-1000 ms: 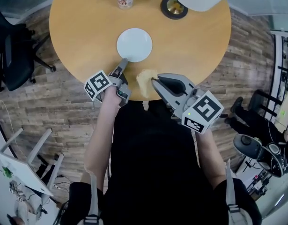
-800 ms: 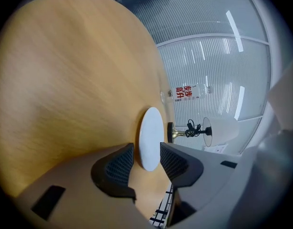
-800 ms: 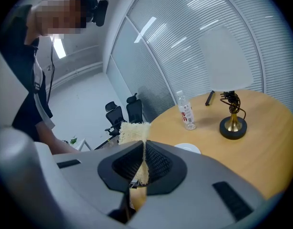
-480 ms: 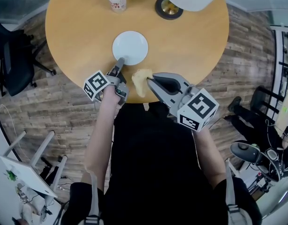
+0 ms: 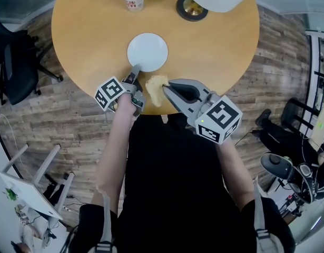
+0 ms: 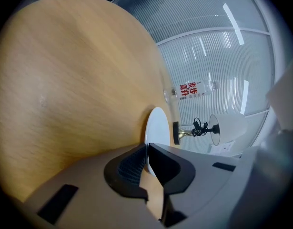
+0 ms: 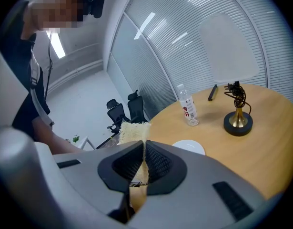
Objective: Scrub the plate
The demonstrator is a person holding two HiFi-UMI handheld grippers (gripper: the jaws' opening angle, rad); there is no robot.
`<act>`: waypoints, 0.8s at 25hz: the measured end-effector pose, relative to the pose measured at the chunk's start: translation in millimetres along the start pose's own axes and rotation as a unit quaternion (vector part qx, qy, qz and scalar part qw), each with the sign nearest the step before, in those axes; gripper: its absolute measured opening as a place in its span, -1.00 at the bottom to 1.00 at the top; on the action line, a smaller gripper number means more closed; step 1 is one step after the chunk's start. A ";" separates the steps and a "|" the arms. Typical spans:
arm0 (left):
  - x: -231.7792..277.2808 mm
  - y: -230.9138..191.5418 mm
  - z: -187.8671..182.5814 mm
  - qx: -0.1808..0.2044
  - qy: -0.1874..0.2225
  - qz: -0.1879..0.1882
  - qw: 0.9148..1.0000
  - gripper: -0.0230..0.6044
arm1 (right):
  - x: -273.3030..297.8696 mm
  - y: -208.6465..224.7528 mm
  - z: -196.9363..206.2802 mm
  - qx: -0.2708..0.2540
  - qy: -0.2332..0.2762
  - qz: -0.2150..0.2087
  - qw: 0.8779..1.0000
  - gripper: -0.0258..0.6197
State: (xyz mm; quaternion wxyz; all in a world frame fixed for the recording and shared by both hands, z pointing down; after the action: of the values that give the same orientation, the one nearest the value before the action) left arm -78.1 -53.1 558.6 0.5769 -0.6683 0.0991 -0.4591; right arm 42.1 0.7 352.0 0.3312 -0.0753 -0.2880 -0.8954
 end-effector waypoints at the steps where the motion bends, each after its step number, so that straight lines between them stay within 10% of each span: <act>1: 0.3 0.1 0.2 -0.001 -0.001 0.001 1.000 -0.81 | 0.9 0.2 1.2 0.000 -0.002 -0.001 1.000 -0.84; 20: -43.2 -12.4 25.4 -0.018 -0.027 0.007 0.999 -0.84 | 34.3 13.1 74.7 -0.068 -0.128 0.039 0.989 -0.84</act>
State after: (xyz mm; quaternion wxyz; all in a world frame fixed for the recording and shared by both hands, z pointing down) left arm -88.7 -3.3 549.9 0.5705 -0.6899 0.0961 -0.4352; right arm 19.8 16.1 430.8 0.3207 -0.2229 -0.2638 -0.8820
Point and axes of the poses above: the fingertips, and each gripper's own axes: x forward along the fingers, y to its right, z out of its underside, the point moved 3 cm from there along -x, backward along the fingers, and after that the axes turned 7 degrees about y, right-handed, at the moved point
